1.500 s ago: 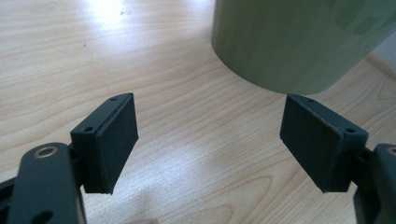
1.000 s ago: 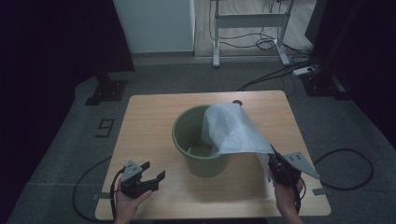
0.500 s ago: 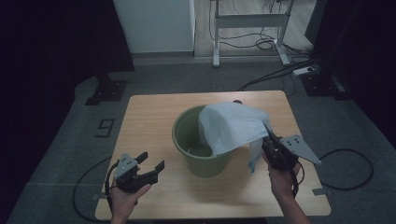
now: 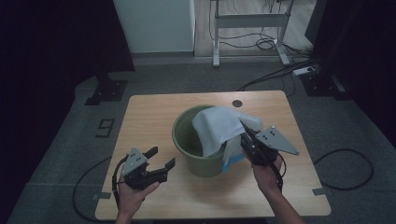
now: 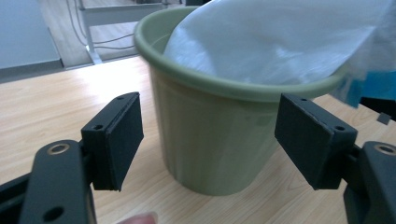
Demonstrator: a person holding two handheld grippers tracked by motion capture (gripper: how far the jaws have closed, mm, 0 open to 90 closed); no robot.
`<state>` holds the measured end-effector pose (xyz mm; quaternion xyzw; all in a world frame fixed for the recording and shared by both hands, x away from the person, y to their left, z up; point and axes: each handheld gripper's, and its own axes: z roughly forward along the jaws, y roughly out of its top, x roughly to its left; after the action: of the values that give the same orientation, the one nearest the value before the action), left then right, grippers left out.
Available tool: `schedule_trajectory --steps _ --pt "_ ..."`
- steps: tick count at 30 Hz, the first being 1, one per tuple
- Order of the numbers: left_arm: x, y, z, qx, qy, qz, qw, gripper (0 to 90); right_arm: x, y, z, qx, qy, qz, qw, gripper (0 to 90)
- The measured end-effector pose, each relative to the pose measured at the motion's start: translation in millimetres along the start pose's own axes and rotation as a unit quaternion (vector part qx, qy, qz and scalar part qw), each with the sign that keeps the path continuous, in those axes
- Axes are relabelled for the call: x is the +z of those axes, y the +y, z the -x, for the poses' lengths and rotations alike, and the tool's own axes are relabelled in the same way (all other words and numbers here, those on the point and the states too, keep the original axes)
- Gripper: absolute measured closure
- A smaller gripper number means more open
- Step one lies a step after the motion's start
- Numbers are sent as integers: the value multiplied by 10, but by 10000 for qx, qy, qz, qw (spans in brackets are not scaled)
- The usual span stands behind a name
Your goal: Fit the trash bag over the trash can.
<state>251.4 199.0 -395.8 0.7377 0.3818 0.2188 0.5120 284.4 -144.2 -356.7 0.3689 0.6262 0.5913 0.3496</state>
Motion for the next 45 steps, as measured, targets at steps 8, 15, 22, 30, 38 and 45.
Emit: schedule_trajectory --steps 8,15,22,30,38,45 --pt "67 110 114 201 -192 108 9996 236 151 11 -162 -146 228 -235 9994 862" --pt "150 216 191 383 -306 187 9986 242 262 -30 -284 -228 401 -372 9982 862" --pt "236 305 250 460 -331 250 9981 251 291 -49 -340 -222 496 -439 9976 862" --pt "313 381 282 451 -270 411 9978 267 304 -67 -384 -228 578 -471 9970 861" --pt "399 397 338 546 -170 450 9973 269 325 -83 -410 -229 628 -502 9965 861" --pt "479 471 383 680 -200 435 9965 451 340 -86 -434 -225 654 -502 9963 861"
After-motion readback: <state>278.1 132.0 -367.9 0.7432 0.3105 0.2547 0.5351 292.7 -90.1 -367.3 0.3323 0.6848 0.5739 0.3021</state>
